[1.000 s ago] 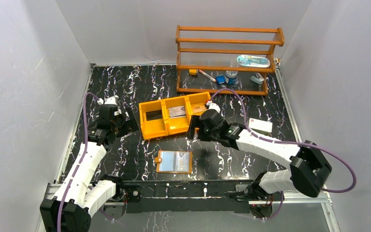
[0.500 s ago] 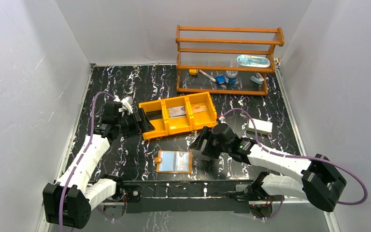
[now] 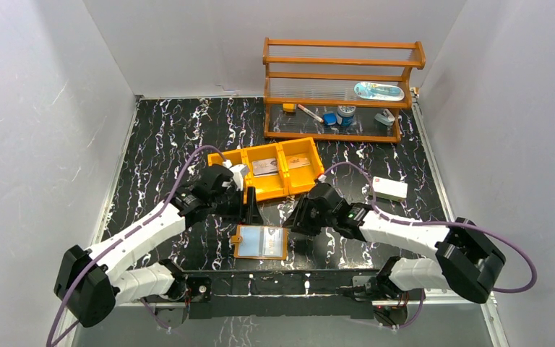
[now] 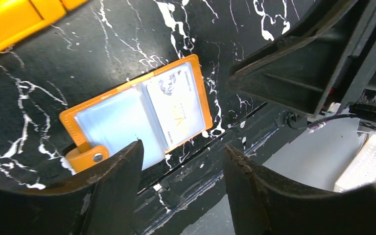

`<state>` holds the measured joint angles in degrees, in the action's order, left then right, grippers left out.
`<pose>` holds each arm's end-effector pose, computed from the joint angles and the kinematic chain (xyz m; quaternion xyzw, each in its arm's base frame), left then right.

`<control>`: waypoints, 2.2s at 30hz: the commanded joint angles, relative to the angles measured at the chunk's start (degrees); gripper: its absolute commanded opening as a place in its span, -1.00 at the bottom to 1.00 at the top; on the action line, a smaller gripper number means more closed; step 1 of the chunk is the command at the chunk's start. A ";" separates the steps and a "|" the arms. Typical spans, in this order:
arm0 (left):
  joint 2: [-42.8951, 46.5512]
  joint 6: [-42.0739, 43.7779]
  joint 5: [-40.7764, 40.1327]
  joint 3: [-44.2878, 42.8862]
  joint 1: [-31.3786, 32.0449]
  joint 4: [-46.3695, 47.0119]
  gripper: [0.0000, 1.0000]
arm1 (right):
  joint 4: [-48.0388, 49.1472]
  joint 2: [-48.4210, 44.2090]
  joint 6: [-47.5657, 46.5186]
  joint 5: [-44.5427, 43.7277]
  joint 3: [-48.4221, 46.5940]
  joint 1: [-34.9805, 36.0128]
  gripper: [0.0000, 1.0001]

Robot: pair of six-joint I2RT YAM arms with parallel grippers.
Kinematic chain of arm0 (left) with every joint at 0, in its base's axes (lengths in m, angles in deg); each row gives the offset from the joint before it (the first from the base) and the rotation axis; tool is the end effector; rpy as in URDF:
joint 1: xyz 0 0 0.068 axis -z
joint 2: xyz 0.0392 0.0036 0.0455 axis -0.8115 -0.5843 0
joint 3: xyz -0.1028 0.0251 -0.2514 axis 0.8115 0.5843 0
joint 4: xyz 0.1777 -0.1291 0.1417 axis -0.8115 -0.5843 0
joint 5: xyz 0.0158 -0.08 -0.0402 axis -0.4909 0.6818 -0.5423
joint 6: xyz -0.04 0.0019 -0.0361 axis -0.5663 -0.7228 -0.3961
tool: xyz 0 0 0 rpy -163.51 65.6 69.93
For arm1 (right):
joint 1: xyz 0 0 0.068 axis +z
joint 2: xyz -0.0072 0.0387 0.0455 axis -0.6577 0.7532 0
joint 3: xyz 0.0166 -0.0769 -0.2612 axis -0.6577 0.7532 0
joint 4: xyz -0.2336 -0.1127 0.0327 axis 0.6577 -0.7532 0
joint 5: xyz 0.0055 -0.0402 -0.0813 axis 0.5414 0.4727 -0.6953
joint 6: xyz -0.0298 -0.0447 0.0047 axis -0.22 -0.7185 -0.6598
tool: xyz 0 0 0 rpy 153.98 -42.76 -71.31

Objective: Take the credit cards out of the card holder

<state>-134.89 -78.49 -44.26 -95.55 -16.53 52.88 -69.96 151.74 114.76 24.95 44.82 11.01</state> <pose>0.1737 -0.1479 0.2508 0.1053 0.9043 -0.3379 0.2388 0.1487 0.1928 0.1877 0.1125 0.9013 0.3670 0.2006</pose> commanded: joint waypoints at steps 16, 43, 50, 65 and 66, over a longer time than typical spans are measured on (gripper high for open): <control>-9.62 -4.23 3.57 2.68 6.97 7.63 -0.12 | 4.79 11.44 -0.18 5.54 -4.71 4.36 -0.22; -17.92 -13.37 0.03 8.27 7.55 10.75 -0.37 | 1.25 16.62 1.92 4.82 -4.02 4.35 -0.41; -17.88 -16.56 1.26 11.03 7.49 15.28 -0.61 | 1.74 16.19 1.72 5.10 -3.77 4.37 -0.41; -15.28 -16.84 -2.72 10.57 7.46 12.66 -1.00 | 1.19 15.06 1.42 4.66 -4.66 4.36 -0.57; -14.31 -16.57 -3.47 10.32 7.45 11.76 -1.00 | 0.51 14.70 1.25 4.38 -4.95 4.37 -0.55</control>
<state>-151.34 -96.33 -43.67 -84.19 -9.58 69.40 -67.34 166.93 116.46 30.96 41.85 15.10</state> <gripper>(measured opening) 0.008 0.225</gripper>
